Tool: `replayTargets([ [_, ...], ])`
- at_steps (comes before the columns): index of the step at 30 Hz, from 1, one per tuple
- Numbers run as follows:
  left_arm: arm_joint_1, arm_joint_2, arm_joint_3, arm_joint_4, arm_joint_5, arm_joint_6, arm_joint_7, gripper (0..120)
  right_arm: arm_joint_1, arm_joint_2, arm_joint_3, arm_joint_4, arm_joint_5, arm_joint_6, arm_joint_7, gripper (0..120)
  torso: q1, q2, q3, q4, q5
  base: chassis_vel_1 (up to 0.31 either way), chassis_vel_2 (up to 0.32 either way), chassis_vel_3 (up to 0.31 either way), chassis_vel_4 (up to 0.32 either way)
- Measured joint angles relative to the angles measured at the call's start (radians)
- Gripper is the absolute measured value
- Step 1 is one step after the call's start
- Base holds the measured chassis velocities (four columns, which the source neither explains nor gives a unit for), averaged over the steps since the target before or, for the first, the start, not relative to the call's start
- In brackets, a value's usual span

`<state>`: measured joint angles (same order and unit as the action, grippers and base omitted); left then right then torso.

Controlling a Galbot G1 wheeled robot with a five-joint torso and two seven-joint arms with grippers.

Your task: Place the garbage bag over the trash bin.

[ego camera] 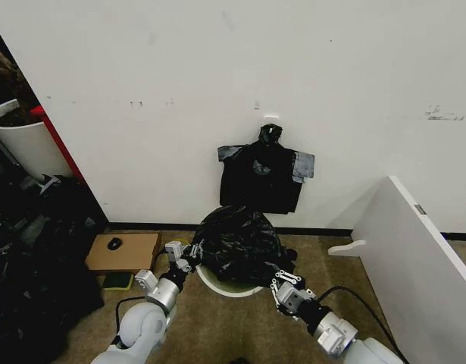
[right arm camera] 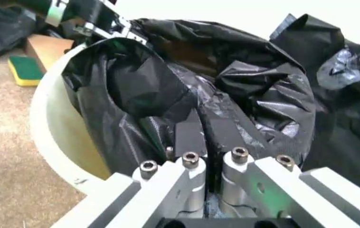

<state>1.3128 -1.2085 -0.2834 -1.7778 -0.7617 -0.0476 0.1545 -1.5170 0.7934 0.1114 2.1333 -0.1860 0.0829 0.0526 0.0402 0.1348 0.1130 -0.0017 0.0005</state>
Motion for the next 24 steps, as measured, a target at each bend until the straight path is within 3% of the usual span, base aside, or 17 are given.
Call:
replayTargets([
  [6, 0.004, -0.007, -0.007, -0.016, -0.007, 0.004, -0.007, 3, -0.002, -0.005, 0.016, -0.024, -0.008, 0.088, -0.057, 0, 0.000, 0.000, 0.000, 0.0000, 0.0000, 0.000, 0.000, 0.000, 0.000],
  [11, 0.026, -0.017, -0.048, -0.058, -0.042, 0.015, -0.022, 3, 0.037, 0.002, 0.050, -0.118, -0.003, 0.378, -0.374, 0, 0.000, 0.000, 0.000, 0.0006, 0.0001, 0.000, 0.000, 0.000, 0.000],
  [24, 0.054, -0.017, -0.062, -0.149, -0.130, 0.070, -0.055, 3, 0.050, 0.087, 0.065, -0.270, -0.131, 0.525, -0.439, 0, 0.000, 0.000, 0.000, 0.0001, -0.0001, 0.000, 0.000, 0.000, 0.000],
])
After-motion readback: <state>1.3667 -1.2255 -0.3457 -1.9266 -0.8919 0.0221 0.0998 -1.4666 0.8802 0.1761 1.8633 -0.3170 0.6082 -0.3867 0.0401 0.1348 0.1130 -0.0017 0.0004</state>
